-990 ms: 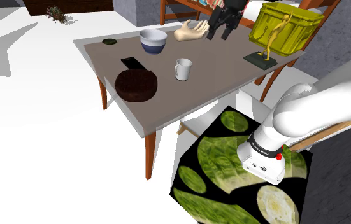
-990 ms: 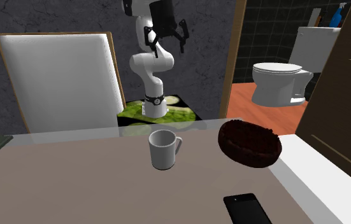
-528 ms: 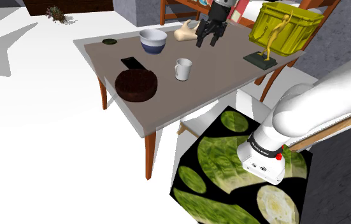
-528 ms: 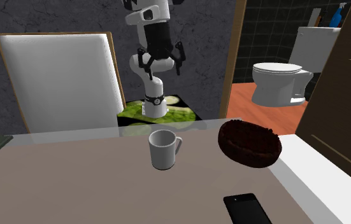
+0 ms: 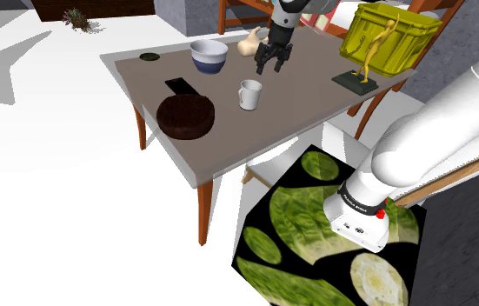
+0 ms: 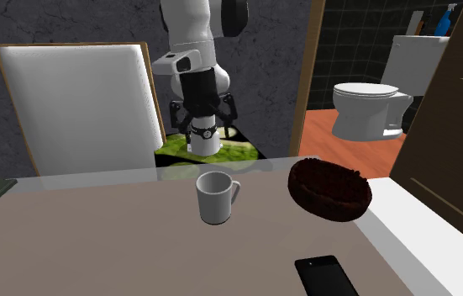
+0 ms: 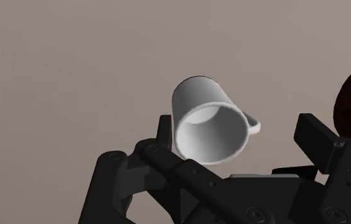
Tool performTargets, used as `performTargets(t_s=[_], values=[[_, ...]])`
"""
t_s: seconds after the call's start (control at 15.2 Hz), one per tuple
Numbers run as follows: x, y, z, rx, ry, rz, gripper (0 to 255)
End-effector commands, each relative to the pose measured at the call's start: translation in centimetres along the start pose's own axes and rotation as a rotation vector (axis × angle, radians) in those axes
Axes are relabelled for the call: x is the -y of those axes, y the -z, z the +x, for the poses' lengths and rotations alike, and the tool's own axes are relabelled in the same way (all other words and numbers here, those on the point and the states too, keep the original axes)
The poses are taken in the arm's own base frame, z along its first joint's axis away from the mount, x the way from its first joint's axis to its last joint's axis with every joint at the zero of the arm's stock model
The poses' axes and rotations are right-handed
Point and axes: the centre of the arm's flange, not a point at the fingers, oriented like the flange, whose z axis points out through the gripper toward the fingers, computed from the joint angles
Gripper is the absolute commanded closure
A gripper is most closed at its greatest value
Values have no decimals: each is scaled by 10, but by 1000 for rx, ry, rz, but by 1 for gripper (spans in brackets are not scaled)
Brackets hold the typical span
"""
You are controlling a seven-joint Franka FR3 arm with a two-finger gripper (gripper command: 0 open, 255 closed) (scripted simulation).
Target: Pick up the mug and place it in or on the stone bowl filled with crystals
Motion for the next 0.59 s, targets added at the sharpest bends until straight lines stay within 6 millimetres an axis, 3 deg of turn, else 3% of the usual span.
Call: performTargets(t_s=[0.0, 0.4, 0.53], values=[[-9, -20, 19, 10, -2, -9, 0], [-36, -73, 71, 40, -7, -32, 0], [-36, -84, 71, 40, -7, -32, 0]])
